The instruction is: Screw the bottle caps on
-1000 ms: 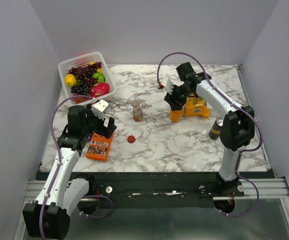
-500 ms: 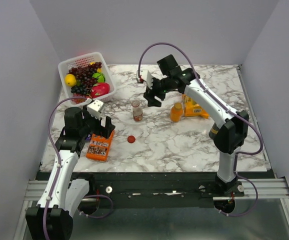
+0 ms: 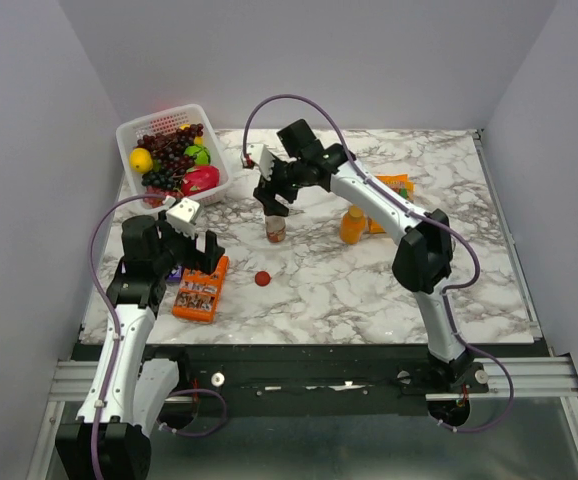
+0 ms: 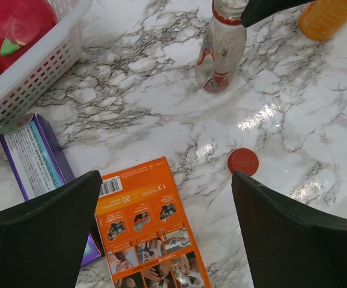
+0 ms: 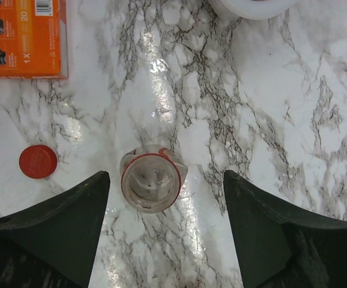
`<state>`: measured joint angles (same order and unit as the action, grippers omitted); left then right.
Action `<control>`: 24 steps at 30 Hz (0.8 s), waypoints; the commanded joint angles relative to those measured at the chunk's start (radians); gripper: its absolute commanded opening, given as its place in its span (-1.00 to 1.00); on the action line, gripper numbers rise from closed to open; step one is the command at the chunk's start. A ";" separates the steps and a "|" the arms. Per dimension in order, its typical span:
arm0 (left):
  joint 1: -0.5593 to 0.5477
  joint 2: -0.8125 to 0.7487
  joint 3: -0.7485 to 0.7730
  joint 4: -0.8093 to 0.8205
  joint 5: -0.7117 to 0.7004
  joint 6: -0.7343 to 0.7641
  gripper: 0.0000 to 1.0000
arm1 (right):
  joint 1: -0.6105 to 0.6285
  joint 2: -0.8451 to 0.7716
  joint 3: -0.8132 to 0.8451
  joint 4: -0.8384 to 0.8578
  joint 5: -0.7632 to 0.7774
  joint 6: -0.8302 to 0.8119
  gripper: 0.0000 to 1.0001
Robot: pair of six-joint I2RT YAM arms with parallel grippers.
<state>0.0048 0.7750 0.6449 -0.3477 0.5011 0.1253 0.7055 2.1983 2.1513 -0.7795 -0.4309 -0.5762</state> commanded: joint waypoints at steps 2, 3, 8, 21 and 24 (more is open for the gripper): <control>0.017 0.026 0.022 0.013 0.033 -0.016 0.97 | 0.006 0.061 0.041 0.033 0.046 0.016 0.64; 0.017 0.029 0.025 0.016 0.037 -0.016 0.97 | 0.006 0.069 0.038 0.031 0.047 0.012 0.59; 0.017 0.061 0.019 0.068 0.073 -0.032 0.97 | 0.006 0.057 0.006 0.020 0.037 -0.005 0.13; -0.255 0.118 0.029 0.110 0.157 0.117 0.97 | 0.012 -0.225 -0.057 -0.076 -0.298 0.107 -0.60; -0.275 0.144 0.036 0.144 0.131 0.099 0.97 | 0.022 -0.267 -0.106 -0.092 -0.371 0.108 -0.60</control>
<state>-0.2455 0.8928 0.6479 -0.2703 0.6285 0.2070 0.7094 2.0033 2.1025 -0.8249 -0.6399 -0.5049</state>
